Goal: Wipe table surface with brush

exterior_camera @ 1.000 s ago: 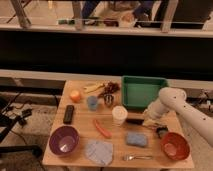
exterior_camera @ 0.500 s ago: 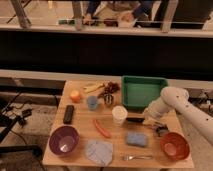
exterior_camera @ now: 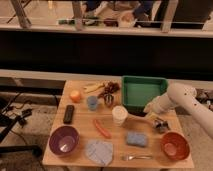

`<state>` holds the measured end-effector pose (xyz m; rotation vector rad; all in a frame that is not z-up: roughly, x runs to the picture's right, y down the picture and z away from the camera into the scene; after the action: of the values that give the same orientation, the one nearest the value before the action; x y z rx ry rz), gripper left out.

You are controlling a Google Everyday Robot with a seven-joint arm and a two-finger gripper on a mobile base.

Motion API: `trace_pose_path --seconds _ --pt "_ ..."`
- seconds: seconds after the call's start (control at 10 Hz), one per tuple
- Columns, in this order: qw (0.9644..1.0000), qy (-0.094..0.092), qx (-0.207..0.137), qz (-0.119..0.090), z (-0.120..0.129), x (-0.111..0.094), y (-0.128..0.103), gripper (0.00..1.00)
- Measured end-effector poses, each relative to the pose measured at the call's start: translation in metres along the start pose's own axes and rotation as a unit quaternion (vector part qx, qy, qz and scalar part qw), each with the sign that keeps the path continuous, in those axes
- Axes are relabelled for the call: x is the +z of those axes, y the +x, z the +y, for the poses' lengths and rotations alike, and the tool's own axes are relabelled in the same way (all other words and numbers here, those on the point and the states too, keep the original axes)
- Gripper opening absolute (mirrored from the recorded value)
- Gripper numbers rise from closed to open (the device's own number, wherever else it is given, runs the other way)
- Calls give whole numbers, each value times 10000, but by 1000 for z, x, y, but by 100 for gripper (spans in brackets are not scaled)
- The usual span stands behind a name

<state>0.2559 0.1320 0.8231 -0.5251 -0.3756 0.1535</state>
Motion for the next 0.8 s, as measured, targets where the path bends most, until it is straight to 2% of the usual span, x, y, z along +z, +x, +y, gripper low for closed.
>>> trace_pose_path --seconds 0.1,0.4,0.8 --pt "9999 131 7 -42 -4 -11 -1 9" --pt "9993 342 77 -156 -12 -23 2 9" --pt "9981 478 108 -381 -23 -27 -5 9"
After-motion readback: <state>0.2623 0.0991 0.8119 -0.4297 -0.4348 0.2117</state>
